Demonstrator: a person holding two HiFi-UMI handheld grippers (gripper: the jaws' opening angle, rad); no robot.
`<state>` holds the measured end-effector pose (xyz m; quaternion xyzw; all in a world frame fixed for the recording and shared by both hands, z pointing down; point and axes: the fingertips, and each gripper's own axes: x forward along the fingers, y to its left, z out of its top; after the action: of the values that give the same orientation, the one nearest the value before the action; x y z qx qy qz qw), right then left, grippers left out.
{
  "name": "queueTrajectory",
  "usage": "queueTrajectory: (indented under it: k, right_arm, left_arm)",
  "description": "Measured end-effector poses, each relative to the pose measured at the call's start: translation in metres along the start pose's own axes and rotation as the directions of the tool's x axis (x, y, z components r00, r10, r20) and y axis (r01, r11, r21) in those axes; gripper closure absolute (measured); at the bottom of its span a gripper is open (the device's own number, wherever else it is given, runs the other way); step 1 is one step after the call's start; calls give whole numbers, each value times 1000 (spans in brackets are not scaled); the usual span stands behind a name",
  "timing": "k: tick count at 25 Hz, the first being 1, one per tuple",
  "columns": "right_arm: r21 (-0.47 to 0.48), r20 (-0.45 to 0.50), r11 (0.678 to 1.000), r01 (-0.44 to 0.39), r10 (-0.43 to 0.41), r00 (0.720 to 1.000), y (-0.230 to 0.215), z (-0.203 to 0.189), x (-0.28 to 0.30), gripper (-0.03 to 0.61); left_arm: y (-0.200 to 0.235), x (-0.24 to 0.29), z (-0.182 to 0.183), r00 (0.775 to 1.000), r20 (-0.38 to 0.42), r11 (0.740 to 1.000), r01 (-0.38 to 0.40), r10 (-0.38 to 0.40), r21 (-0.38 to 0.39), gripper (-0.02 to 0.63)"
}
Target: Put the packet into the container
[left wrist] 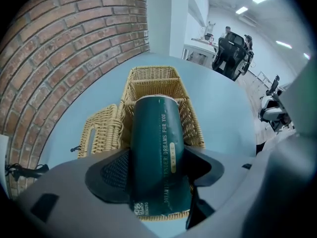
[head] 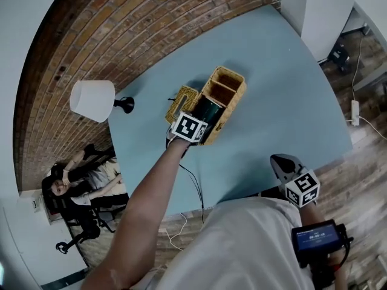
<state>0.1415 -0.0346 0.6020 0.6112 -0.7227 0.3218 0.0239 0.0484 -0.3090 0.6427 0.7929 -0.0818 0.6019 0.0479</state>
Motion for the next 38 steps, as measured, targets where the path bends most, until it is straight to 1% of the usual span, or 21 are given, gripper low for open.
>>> queueTrajectory:
  k: [3,8,10,14,19,22,27,31,34,38]
  right_arm:
    - [-1,18,1000,-1,1,1000,-1,4,8,568]
    - [6,-8,1000,-4,4,1000,1,-2,3,568]
    - [4,-6,1000,-4,4,1000,1,-2,2,569]
    - [3,-4,1000,-6,6,1000,0,-3,2,569]
    - [6,-9,1000,1,-1,1000,-1,-5,-3,568]
    - [2,-7,1000,-2,2,1000,-1,-4,-2,569]
    - [-11,-9,1000,-20,20,1000,3,-2,0,568]
    - [-31,-11,999,-44,44,999,8,0,3,569]
    - [-48,-13,997,-63,63,998,12,3,6,569]
    - [-77,-18,992,-96,95,995,20,13,12,568]
  left_arm:
    - [9,-7,4,1000,1,1000,-9,9,0,270]
    - [0,-1,1,1000,-2,999,28,-28,-22,270]
    - [-2,3,0,999,-12,999,36,-36,-14,270]
    - [-4,9,-2,999,-28,1000,29,-29,6,268]
    - [-6,4,0,1000,-15,1000,23,-23,19,259]
    - [-3,-7,8,999,32,1000,-8,7,27,259]
    - [1,-27,16,991,126,999,-48,49,-5,261]
    - [-3,-42,12,976,201,997,-72,78,-37,262]
    - [-10,-56,6,961,263,995,-75,90,-66,267]
    - [-23,-74,-6,937,330,990,-89,120,-105,338]
